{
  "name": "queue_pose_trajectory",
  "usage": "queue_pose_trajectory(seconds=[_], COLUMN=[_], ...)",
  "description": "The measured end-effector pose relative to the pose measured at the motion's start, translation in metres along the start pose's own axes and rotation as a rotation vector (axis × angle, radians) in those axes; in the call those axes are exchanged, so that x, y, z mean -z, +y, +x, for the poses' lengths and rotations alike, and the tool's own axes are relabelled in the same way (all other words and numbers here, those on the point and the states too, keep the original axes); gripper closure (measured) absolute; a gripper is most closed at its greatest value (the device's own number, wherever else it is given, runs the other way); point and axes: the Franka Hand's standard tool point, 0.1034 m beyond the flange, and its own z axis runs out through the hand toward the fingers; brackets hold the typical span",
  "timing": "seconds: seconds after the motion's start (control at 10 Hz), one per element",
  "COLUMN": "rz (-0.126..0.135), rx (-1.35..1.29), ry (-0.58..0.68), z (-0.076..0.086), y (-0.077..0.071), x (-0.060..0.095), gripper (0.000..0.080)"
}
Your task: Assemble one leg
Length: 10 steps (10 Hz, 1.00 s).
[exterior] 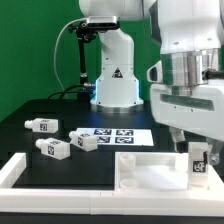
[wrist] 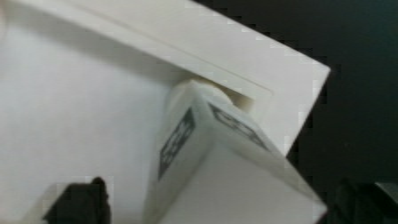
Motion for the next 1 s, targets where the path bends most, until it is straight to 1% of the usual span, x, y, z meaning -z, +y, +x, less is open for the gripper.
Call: queue_pose_trajectory(seconds=[0.2,0.3,0.4,0.5,0.7,0.8,0.9,1.0], rz=[-0.001,-0.014,-0.057,-0.058,-0.058,-0.058,-0.056,-0.055], rx=[0.138,0.262,0.478,0.574,0.538,0.535,0.472,0.409], ry=[0.002,0.003,0.003,0.008,0.012,0.012,0.013,0.014], z=[0.0014,0.0010,-0.0002,0.0007,0.0016,0.0017,0.0011,0.0008], y=[0.0007,0.0013,-0.0004,-0.0053,-0.0034,-0.0033,-0.0036,-0.0037], x=[0.0000,-0.0002,0.0014,0.0038,0.0023,0.0023,0.0022,0.0021], gripper=[0.0151,0.0151,0.0151,0.0151,0.0151,0.0250,0.0250,0.0432])
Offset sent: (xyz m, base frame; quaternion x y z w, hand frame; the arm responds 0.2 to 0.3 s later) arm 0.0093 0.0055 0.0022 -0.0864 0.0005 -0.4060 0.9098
